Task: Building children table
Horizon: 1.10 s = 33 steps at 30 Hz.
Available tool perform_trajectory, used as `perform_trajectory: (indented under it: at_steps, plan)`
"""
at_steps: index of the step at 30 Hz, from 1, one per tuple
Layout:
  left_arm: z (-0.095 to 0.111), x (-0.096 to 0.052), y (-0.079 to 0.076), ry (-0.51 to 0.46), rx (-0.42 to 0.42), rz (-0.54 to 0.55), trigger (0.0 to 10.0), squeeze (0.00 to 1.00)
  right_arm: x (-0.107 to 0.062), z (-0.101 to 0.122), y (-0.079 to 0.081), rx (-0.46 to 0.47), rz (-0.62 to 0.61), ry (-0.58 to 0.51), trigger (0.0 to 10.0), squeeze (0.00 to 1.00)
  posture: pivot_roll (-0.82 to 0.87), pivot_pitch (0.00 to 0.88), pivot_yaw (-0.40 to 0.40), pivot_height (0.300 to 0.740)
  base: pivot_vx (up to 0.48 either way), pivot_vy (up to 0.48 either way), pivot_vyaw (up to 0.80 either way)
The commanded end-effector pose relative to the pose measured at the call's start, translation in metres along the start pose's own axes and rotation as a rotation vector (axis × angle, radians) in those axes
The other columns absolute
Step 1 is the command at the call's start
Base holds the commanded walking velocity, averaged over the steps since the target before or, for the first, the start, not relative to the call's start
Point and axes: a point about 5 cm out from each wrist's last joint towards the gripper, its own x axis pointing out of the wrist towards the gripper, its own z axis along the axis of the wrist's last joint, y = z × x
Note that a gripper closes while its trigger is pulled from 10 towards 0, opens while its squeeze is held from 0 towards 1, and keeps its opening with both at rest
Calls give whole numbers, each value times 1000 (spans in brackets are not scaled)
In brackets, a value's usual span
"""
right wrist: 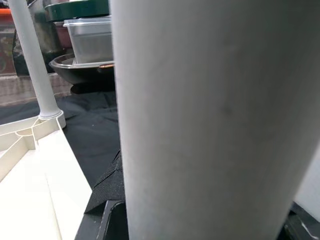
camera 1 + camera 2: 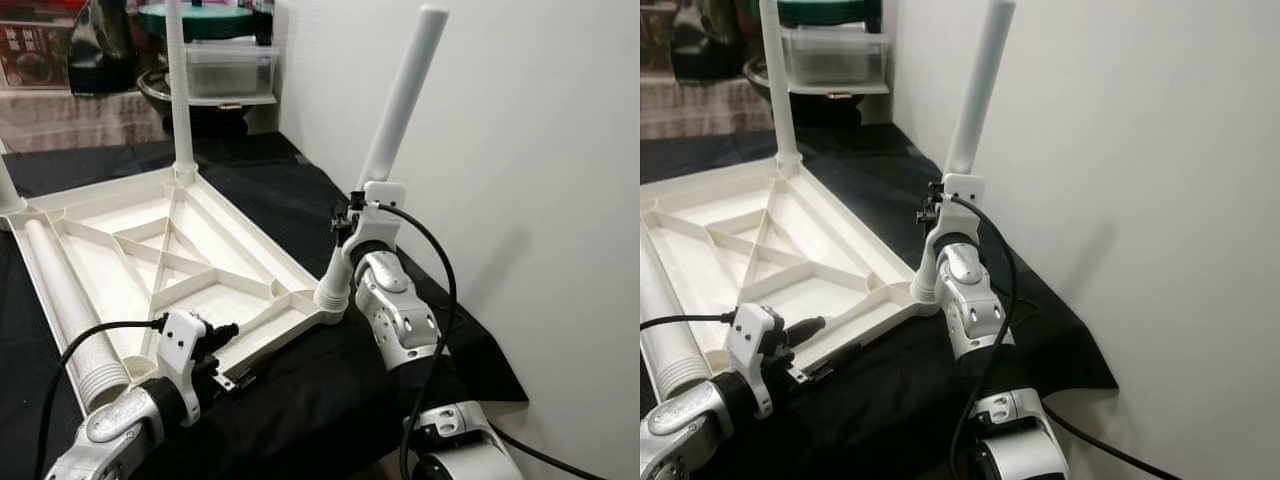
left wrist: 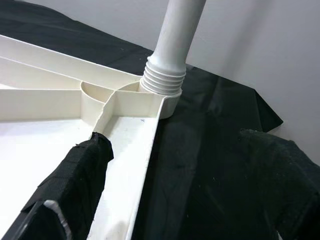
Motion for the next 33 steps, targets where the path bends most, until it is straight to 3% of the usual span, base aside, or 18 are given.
perform_trajectory:
  at_steps: [1,29,30,31,33]
  plan:
    - [-3,1,-2,1,-15,-13,10000,0,-5,-36,-16,-18,-63,157,10000,0,53,0,-133,740,0,0,0]
    - [-5,1,-5,16,-12,-26,10000,0,-3,-30,-15,-8,-51,142,10000,0,52,0,-134,740,0,0,0]
    - [-5,1,-5,16,-13,-27,10000,0,-3,-28,-15,-6,-48,134,10000,35,52,0,-134,740,0,0,0]
    - [-5,1,-5,16,-13,-28,10000,0,-3,-26,-15,-6,-48,130,10000,259,52,0,-134,740,0,0,0]
    - [-5,2,-5,16,-13,-29,10000,0,-3,-24,-15,-6,-48,124,10000,275,52,0,-134,740,0,0,0]
